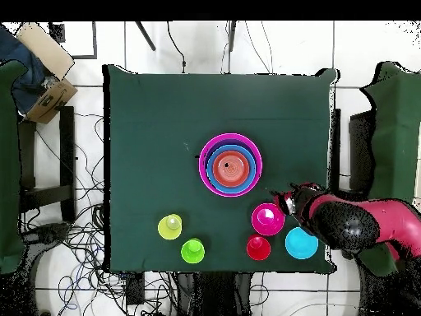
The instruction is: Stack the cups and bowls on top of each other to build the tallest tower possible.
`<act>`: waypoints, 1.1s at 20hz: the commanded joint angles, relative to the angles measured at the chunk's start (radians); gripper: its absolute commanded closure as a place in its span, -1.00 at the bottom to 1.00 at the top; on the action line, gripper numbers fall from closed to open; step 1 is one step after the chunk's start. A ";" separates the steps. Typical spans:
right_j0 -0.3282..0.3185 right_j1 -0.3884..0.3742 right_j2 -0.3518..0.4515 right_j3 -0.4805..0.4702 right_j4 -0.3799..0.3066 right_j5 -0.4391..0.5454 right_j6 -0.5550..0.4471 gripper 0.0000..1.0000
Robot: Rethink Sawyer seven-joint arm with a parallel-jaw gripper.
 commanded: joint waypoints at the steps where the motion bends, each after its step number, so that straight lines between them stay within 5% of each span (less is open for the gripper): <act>1: 0.116 0.103 -0.084 -0.002 -0.171 -0.030 -0.268 -1.00; 5: 0.244 0.102 -0.153 -0.095 -0.173 0.055 -0.175 -1.00; 11: 0.341 0.102 -0.195 -0.193 -0.114 0.127 -0.161 -1.00; 22: 0.343 0.104 -0.209 -0.228 -0.061 0.143 -0.196 -1.00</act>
